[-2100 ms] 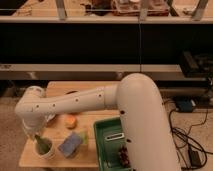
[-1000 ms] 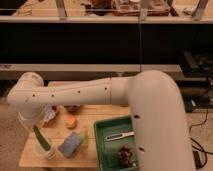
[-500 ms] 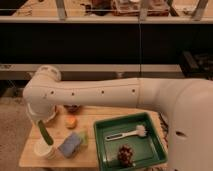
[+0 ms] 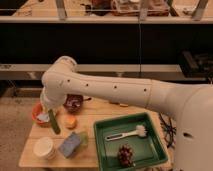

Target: Place pepper in table surface

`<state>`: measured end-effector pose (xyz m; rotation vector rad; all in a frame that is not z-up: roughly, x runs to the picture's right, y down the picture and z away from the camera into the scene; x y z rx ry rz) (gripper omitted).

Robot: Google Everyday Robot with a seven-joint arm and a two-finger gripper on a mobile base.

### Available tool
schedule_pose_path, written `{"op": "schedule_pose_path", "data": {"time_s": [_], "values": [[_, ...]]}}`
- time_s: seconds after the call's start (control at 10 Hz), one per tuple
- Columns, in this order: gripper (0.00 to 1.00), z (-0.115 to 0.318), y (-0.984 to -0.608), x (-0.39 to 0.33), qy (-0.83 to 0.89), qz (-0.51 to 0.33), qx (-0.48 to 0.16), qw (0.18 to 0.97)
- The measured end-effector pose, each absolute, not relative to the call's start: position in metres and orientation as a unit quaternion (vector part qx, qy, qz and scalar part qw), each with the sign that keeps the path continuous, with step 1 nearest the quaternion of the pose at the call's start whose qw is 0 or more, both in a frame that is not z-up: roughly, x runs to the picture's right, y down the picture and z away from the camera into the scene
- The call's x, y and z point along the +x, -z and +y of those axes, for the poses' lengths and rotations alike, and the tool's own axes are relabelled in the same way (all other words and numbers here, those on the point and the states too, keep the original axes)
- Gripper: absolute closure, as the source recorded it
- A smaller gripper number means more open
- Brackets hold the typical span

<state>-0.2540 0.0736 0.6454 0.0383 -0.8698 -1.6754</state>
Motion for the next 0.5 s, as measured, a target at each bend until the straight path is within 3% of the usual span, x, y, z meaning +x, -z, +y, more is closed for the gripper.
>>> {"op": "schedule_pose_path", "data": {"time_s": [0.5], "values": [[0.8, 0.083, -0.716, -0.28, 0.69, -0.384, -0.021, 0.614]]}}
